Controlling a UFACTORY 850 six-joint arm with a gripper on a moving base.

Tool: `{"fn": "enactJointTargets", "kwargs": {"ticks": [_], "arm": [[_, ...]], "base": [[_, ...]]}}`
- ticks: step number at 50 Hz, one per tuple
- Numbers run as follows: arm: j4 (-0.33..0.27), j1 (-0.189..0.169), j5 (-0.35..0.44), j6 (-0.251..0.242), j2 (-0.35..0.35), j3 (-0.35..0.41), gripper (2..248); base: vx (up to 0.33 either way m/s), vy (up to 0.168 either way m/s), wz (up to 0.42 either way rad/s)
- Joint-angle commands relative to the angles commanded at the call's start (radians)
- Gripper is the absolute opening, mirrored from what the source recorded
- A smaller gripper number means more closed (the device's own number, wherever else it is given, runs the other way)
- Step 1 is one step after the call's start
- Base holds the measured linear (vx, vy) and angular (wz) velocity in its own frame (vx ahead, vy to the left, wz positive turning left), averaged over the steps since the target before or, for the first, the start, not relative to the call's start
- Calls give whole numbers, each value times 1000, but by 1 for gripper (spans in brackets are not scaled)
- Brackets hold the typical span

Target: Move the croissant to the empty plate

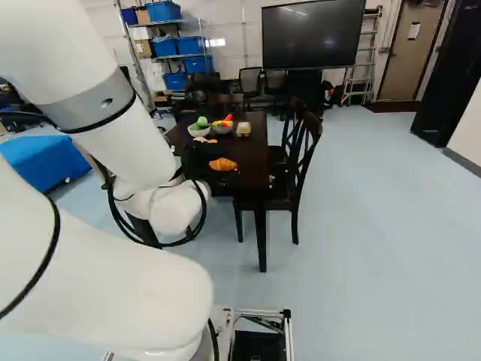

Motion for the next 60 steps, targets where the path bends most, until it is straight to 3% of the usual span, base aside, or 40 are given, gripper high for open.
{"fn": "enactJointTargets", "kwargs": {"ticks": [48,60], "arm": [[0,0,0,0,16,1,247],[0,2,0,0,0,-42,247]], "base": [[29,7,-2],[0,0,0]]}}
